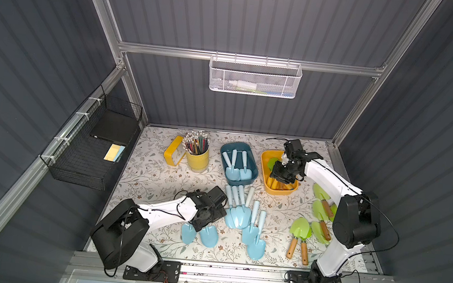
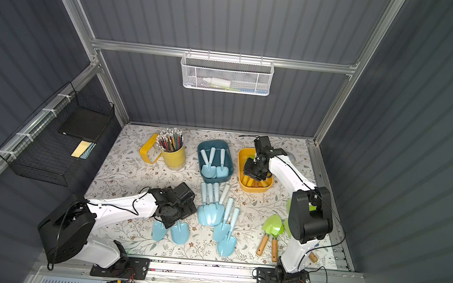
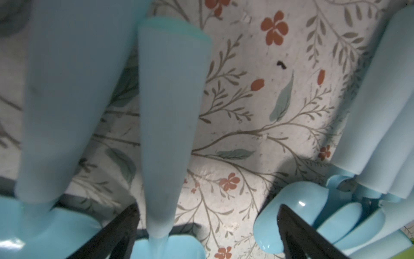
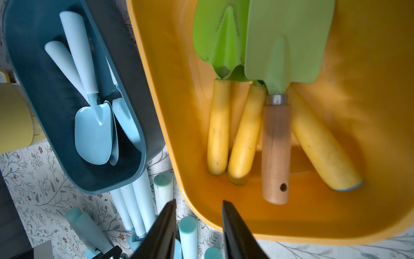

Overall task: Sort the small shovels by color and place them into the storage box
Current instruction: Pick up the shovel from the center of the board.

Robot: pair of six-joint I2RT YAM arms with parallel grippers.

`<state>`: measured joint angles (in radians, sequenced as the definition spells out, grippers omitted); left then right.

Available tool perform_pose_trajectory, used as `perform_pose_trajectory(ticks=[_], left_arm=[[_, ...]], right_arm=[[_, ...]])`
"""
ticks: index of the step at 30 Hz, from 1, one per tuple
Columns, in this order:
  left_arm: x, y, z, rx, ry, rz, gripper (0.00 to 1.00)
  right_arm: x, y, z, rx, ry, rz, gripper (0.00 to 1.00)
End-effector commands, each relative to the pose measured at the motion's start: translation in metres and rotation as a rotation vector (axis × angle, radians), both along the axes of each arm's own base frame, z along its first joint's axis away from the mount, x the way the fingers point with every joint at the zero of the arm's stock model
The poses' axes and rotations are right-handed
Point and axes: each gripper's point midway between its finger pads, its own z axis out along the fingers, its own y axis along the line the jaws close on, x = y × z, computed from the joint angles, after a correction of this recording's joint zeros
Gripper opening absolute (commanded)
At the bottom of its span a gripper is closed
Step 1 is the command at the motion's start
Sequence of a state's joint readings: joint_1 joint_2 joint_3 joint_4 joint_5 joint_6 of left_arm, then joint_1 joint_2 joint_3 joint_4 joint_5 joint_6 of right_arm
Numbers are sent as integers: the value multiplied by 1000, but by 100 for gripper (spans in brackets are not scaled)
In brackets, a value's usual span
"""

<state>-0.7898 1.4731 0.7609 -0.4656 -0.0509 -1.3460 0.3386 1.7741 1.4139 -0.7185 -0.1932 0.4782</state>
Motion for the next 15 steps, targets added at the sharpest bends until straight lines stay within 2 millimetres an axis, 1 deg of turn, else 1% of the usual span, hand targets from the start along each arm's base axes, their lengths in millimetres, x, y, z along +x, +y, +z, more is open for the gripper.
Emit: perform_pose_trajectory(ticks=[1,2,4,6,10,12,15], left_arm=[[-13,15,-37,89,54,-30,92],[-13,17,-40,93,56,-31,87],[-14,15,-44,89,56,-36,74],[-13,15,-49,97,58,-40,56],[-3,11,-53,121,45,-50,29],[2,8,-54,128,38,-54,22],[6,4,-58,138,39,-71,16]], right_arm=[[-3,-4,14,-8,-42,-5,38],[-4,-4,15,-9,-46,-5,38],[-3,-5,16,-11,-54,-7,38],[-2,-5,17,-11,-54,-6,38],[-1,-4,17,-7,-50,0,38],[-1,-3,17,-7,-51,1,38],[0,-3,17,-7,-51,1,38]])
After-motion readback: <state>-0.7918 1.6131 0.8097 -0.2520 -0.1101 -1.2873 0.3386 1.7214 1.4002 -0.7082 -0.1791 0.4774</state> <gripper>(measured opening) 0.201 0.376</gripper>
